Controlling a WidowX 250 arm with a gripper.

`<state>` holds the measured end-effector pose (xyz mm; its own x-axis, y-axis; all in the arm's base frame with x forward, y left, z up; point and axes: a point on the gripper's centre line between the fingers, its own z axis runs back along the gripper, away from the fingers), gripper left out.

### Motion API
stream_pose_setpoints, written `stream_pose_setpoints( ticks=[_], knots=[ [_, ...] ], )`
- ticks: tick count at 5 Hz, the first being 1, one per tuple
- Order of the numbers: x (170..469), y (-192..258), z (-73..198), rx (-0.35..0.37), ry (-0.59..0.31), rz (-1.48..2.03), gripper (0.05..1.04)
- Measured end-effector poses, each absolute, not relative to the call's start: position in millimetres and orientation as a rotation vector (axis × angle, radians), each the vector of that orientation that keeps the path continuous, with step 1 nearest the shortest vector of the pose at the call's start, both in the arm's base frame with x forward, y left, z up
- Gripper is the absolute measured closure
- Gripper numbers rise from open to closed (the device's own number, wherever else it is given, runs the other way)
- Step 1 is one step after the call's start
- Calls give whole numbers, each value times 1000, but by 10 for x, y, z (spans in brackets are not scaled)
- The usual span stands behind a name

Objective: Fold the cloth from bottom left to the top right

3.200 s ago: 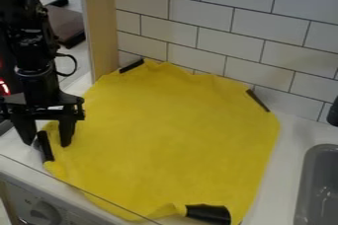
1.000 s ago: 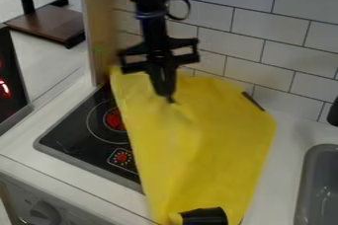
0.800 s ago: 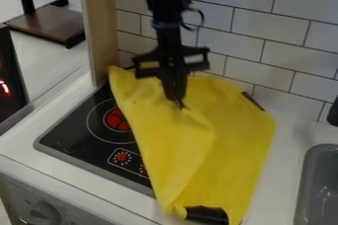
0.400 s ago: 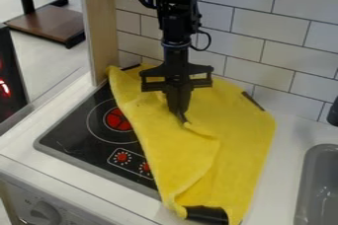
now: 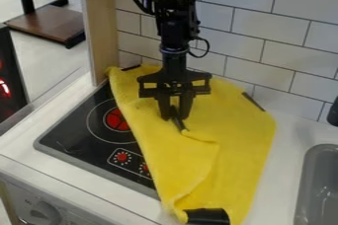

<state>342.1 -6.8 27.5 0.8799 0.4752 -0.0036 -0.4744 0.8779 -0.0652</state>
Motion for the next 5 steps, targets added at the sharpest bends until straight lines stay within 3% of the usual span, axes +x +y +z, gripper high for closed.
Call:
stream_pose_setpoints(
  ticks=[1,2,5],
  knots=[
    [3346,-70,353,-69,-15,477,274],
    [3279,-77,424,-75,-10,462,61],
    [3165,-5,839,-116,-37,435,84]
  ],
)
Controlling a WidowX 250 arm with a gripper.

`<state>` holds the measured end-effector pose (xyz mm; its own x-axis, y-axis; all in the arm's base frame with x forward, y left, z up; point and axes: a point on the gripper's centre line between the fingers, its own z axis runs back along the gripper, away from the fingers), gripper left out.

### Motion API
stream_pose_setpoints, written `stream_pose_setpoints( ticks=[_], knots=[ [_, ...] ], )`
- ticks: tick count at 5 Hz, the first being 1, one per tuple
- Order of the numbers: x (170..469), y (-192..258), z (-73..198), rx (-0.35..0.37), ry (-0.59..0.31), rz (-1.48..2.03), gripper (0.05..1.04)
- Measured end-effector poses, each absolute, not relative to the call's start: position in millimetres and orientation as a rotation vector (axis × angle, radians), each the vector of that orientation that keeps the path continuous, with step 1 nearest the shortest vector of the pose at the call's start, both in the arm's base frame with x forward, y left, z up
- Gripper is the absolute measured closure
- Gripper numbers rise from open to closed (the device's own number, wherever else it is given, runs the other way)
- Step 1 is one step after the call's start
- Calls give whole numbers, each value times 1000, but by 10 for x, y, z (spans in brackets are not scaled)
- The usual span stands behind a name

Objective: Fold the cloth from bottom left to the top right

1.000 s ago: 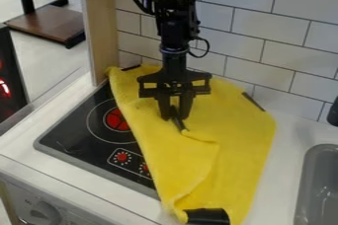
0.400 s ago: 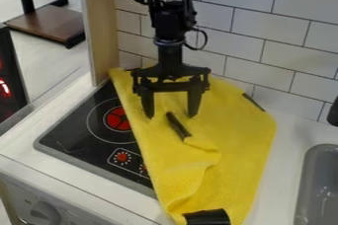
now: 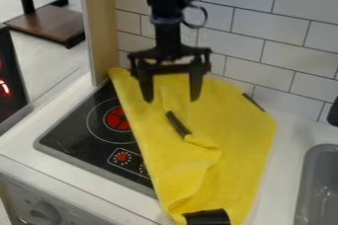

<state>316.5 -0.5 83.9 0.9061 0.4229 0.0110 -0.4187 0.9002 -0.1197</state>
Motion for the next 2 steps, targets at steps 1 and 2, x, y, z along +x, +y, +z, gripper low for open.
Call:
stream_pose_setpoints(
  ticks=[1,2],
  knots=[
    [3134,118,996,-135,-73,467,83],
    [3134,128,1010,-135,-78,465,84]
  ],
)
